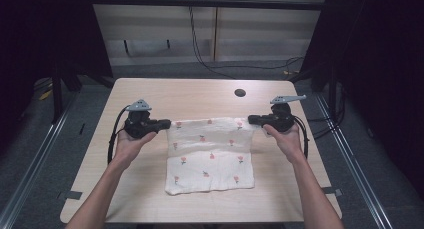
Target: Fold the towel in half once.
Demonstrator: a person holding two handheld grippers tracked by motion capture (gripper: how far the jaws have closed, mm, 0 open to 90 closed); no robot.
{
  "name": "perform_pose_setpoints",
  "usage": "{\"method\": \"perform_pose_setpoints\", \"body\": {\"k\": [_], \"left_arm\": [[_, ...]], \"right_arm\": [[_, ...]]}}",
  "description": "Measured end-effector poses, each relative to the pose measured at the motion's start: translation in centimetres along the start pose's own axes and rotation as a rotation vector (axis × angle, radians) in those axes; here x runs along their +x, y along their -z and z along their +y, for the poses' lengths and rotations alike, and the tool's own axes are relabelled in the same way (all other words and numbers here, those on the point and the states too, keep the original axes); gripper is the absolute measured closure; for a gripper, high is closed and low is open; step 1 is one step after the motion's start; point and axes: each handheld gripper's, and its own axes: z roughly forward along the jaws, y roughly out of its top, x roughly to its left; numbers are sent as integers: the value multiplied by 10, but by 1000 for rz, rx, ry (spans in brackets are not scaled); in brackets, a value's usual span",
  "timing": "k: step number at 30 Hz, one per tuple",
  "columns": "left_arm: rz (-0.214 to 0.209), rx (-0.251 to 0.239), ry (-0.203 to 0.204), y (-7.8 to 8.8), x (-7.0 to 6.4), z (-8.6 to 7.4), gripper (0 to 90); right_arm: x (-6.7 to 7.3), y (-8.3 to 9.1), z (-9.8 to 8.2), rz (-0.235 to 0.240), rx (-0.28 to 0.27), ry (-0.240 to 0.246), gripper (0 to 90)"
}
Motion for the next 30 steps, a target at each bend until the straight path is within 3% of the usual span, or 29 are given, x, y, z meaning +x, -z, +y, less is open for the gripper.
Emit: {"method": "perform_pose_setpoints", "body": {"k": [3, 7, 11, 14, 20, 22, 26, 30], "left_arm": [[9, 14, -8, 1, -2, -1, 860], [-11, 13, -10, 3, -7, -5, 860], [4, 23, -12, 5, -10, -7, 860], [-28, 18, -6, 9, -13, -10, 860], [-38, 35, -39, 13, -24, -15, 860], [-28, 35, -38, 15, -28, -18, 860], [-51, 27, -22, 17, -33, -28, 860], [-62, 40, -36, 20, -39, -37, 860]], "right_arm": [[3, 5, -3, 13, -8, 0, 863], [9, 11, -6, 22, -10, 5, 863], [15, 15, -11, 22, 1, 12, 863], [20, 16, -18, 34, 2, 8, 863], [21, 21, -28, 31, 4, 6, 863], [22, 24, -29, 30, 2, 12, 862], [32, 30, -31, 41, -11, 27, 860], [39, 32, -39, 46, 15, 38, 860]]}}
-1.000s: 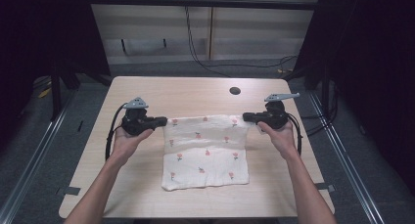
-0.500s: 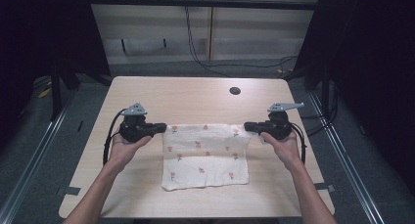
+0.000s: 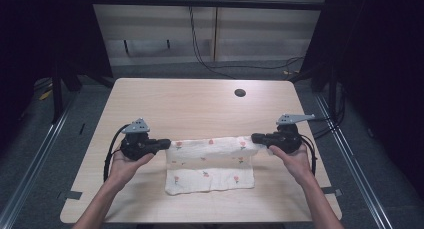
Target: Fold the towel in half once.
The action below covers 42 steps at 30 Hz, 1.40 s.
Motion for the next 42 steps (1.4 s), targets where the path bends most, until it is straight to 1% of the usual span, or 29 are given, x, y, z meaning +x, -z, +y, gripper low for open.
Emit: {"method": "perform_pose_setpoints", "body": {"k": [4, 7, 9, 13, 15, 16, 17, 18, 19, 20, 21, 23, 24, 25, 28, 29, 31, 32, 33, 34, 37, 39, 40, 42], "left_arm": [[-7, 40, -19, 0, -5, -5, 859], [-21, 37, -15, 1, -7, -7, 859], [-20, 44, -18, 2, -8, -9, 859], [-22, 57, -19, 3, -10, -14, 860], [-28, 63, -23, 4, -11, -17, 859], [-24, 65, -30, 5, -13, -18, 859], [-25, 64, -47, 6, -16, -19, 859], [-39, 65, -52, 7, -18, -20, 859], [-44, 74, -59, 8, -20, -21, 859], [-41, 83, -67, 8, -22, -23, 859], [-47, 84, -65, 8, -23, -25, 859], [-48, 97, -61, 7, -23, -28, 859], [-47, 102, -61, 7, -23, -30, 859], [-56, 100, -55, 6, -24, -33, 859], [-59, 125, -65, 3, -29, -41, 856], [-60, 128, -67, 1, -31, -45, 856], [-61, 154, -65, -2, -34, -51, 855], [-62, 168, -73, -2, -36, -53, 855], [-65, 172, -75, -2, -37, -54, 855], [-70, 177, -74, -2, -38, -55, 854], [-78, 184, -80, -2, -40, -58, 847], [-86, 186, -77, -2, -41, -60, 846], [-82, 202, -88, -2, -42, -61, 843], [-96, 203, -87, -1, -43, -62, 832]], "right_arm": [[4, 1, -9, 8, 6, -2, 859], [7, 3, -14, 12, 9, 2, 859], [9, 5, -16, 19, 8, 7, 859], [17, 5, -22, 29, 21, 23, 859], [21, 5, -26, 34, 36, 34, 858], [23, 5, -28, 35, 44, 37, 858], [25, 6, -30, 41, 50, 38, 857], [26, 6, -33, 42, 61, 47, 856], [28, 7, -35, 34, 75, 58, 854], [29, 8, -38, 37, 78, 56, 853], [30, 9, -41, 44, 80, 50, 853], [34, 9, -47, 42, 98, 58, 853], [37, 9, -49, 50, 102, 60, 853], [39, 8, -52, 55, 109, 65, 853], [45, 5, -58, 60, 137, 72, 853], [46, 3, -60, 61, 148, 77, 853], [47, 0, -64, 64, 165, 74, 853], [47, -2, -66, 67, 168, 74, 851], [48, -3, -68, 71, 175, 68, 849], [48, -4, -70, 69, 182, 75, 846], [51, -3, -75, 69, 181, 75, 833], [53, -1, -76, 61, 178, 80, 822], [53, 1, -76, 59, 171, 76, 816], [53, 3, -77, 61, 166, 68, 802]]}}
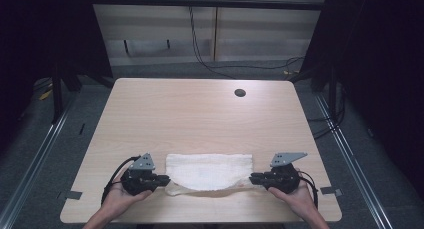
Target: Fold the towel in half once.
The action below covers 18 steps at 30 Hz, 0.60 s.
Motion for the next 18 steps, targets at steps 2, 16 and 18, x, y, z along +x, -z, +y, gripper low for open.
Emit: {"method": "perform_pose_setpoints", "body": {"k": [2, 16, 18], "left_arm": [[-17, 9, -4, 1, -2, 0, 815], [0, -59, 56, 8, 11, 5, 680], [7, -59, 62, 5, 15, 6, 682]], "right_arm": [[0, 0, -1, 14, 4, -8, 777], [1, 6, 4, 25, -34, -13, 637], [0, 10, 7, 20, -57, -12, 633]]}}
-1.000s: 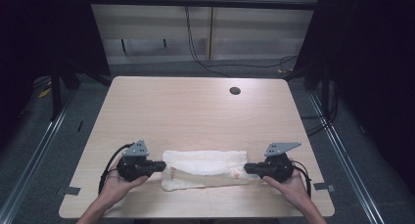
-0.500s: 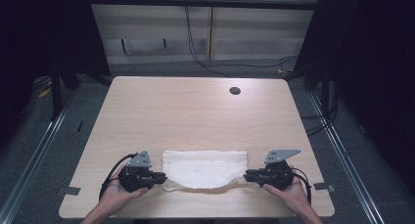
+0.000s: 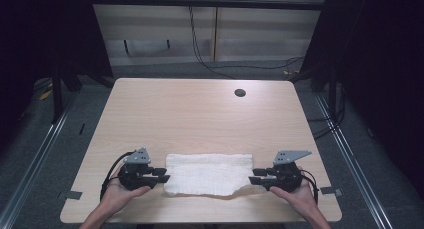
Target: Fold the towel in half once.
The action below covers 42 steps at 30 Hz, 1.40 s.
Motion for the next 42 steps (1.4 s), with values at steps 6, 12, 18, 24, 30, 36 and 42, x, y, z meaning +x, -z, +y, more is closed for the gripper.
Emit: {"method": "perform_pose_setpoints", "body": {"k": [6, 12, 18, 24, 30, 36, 42], "left_arm": [[-2, 28, -15, -12, 7, 6, 745], [9, 63, 1, -27, 14, 6, 763], [5, 88, 17, -34, 15, 3, 708], [7, 91, 1, -38, 10, 4, 689], [-13, 95, 11, -41, 8, 6, 643], [-43, 116, -24, -53, 3, 16, 657], [-64, 120, -31, -64, 1, 28, 631]], "right_arm": [[-5, 2, 3, -40, -3, -14, 631], [-15, -13, 3, -121, 56, -49, 590], [-31, -31, 1, -175, 94, -99, 553], [-26, -44, 0, -216, 143, -53, 624], [-25, -43, 1, -247, 137, -16, 867], [-34, -35, 1, -264, 122, -53, 886], [-49, -27, -1, -305, 106, -94, 880]]}}
